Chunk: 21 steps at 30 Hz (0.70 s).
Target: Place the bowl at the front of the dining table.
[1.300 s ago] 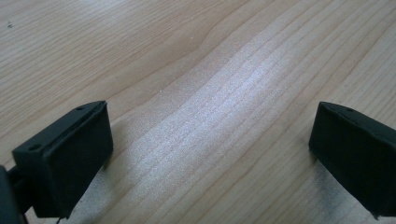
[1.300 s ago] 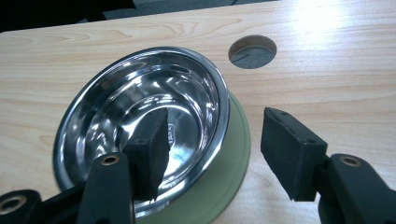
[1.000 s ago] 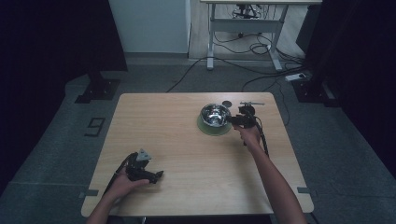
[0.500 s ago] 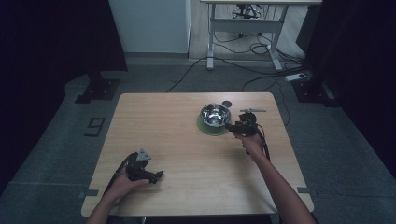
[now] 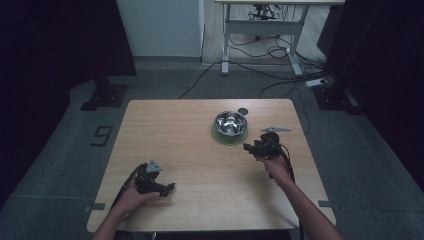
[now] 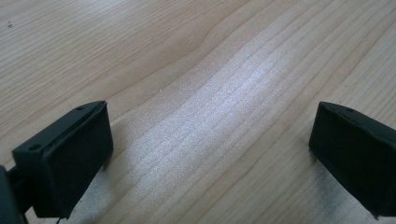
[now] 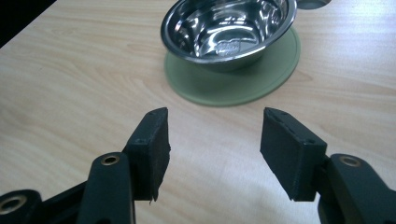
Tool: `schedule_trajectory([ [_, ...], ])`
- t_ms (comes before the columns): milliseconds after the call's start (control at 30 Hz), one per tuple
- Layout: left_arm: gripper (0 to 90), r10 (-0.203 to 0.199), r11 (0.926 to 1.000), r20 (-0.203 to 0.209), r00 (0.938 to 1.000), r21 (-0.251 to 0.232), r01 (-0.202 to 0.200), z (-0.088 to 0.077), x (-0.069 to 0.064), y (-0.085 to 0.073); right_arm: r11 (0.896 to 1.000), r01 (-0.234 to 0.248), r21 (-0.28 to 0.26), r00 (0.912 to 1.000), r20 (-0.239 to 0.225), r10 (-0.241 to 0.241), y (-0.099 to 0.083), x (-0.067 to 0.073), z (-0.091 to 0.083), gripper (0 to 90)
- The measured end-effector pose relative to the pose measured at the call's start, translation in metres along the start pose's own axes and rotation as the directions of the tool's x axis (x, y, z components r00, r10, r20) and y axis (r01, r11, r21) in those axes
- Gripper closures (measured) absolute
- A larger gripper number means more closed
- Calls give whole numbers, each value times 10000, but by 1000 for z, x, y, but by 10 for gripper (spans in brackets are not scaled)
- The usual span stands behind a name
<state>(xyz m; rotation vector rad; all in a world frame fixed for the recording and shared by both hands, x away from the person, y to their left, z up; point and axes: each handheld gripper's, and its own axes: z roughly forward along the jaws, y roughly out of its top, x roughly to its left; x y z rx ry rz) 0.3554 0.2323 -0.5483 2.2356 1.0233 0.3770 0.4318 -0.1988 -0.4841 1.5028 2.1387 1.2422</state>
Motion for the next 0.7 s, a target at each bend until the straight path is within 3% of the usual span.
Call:
schedule_trajectory([
  [467,0,4,10000,1,10000,4,-4,0,0,0,9990,180,412,9984,-536,-158,-39,9,-13,412],
  [700,0,4,10000,1,10000,3,-4,0,0,0,9992,72,384,9986,-531,-51,-43,6,-14,402],
])
